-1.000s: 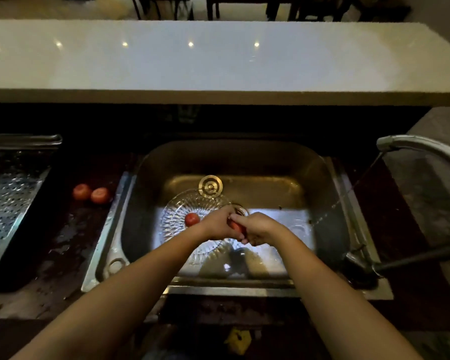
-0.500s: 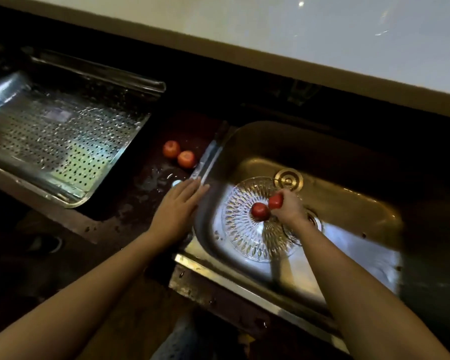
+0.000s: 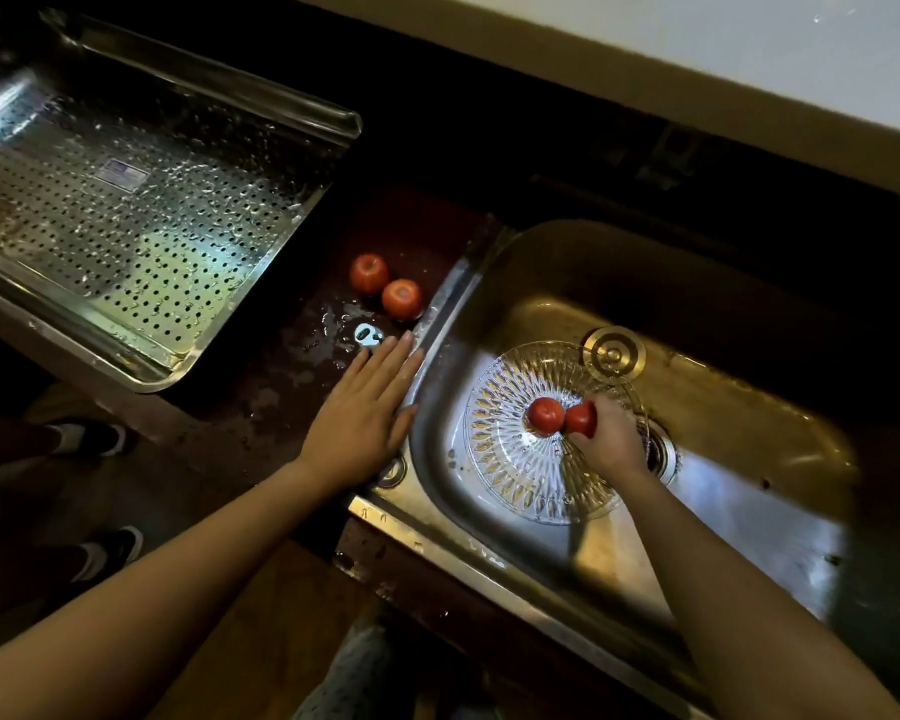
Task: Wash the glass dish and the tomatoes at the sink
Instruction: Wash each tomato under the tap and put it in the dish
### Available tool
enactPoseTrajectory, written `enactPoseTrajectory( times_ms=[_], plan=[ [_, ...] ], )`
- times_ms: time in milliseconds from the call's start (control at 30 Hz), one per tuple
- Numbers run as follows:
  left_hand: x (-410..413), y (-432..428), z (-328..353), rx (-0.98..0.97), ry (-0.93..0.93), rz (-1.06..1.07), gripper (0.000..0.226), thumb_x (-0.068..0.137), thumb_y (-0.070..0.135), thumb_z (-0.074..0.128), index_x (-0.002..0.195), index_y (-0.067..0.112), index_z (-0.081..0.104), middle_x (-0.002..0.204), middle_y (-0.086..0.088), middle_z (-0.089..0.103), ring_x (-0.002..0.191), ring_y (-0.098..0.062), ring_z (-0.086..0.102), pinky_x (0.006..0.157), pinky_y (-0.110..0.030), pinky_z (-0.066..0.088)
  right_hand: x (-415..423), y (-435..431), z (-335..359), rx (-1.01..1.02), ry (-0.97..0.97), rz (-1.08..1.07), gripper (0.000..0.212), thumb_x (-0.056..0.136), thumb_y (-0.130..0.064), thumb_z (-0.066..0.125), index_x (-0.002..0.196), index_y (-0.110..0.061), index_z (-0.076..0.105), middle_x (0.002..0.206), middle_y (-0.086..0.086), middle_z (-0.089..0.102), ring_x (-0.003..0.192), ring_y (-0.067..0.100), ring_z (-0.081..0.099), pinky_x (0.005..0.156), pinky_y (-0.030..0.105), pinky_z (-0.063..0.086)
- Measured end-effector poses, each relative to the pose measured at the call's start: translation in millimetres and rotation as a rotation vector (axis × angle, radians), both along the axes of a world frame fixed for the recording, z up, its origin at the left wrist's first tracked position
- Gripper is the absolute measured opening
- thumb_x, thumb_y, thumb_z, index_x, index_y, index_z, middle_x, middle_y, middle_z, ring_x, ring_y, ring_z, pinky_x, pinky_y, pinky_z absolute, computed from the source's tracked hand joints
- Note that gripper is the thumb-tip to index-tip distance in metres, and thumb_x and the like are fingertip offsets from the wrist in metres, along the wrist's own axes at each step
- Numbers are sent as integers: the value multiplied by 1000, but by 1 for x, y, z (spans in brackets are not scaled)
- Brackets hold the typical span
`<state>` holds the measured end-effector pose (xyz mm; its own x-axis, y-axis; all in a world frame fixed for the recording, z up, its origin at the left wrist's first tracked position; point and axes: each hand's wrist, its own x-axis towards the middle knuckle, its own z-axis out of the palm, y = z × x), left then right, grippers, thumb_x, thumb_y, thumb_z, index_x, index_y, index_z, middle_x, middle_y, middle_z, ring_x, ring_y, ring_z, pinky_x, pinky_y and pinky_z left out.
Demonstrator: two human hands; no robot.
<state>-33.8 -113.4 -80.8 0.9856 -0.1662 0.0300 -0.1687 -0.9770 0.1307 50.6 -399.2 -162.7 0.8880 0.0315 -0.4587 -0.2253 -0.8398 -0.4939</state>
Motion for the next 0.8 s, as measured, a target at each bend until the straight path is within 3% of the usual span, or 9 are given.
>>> enactPoseTrajectory(
  times_ms=[267,400,567,700,800],
  plan=[
    [-1,0,2,-7,28,15,55,94,33,34,143,8,35,152,-10,31,141,-26,28,116,-42,25,20,-4,22,-59,101,152,74,77,-23,72,141,-18,35,142,11,42,132,33,32,109,50,30],
    [-2,1,2,-11,43,4,55,94,32,36,143,8,33,152,-10,30,141,-27,26,115,-45,27,47,27,64,8,-29,160,66,83,-28,66,141,-16,36,142,12,43,131,32,37,108,52,34],
    [-2,2,-1,2,80,0,58,96,33,36,148,12,20,156,-7,17,145,-23,14,118,-43,18,70,97,119,188,-212,438,56,85,-35,63,136,-25,43,141,3,45,130,28,30,105,44,30],
    [-2,8,-6,18,136,-15,59,97,42,16,148,18,-1,158,-2,-3,146,-20,-5,121,-37,1,76,139,131,182,-262,630,57,82,-38,66,135,-27,46,140,1,45,125,26,32,108,41,28],
    [-7,13,-8,7,128,-22,59,96,45,13,146,20,-7,157,-1,-5,146,-19,-6,120,-34,-1,80,155,131,178,-269,696,57,80,-40,67,133,-31,48,134,-1,48,117,21,34,104,37,28]
  ],
)
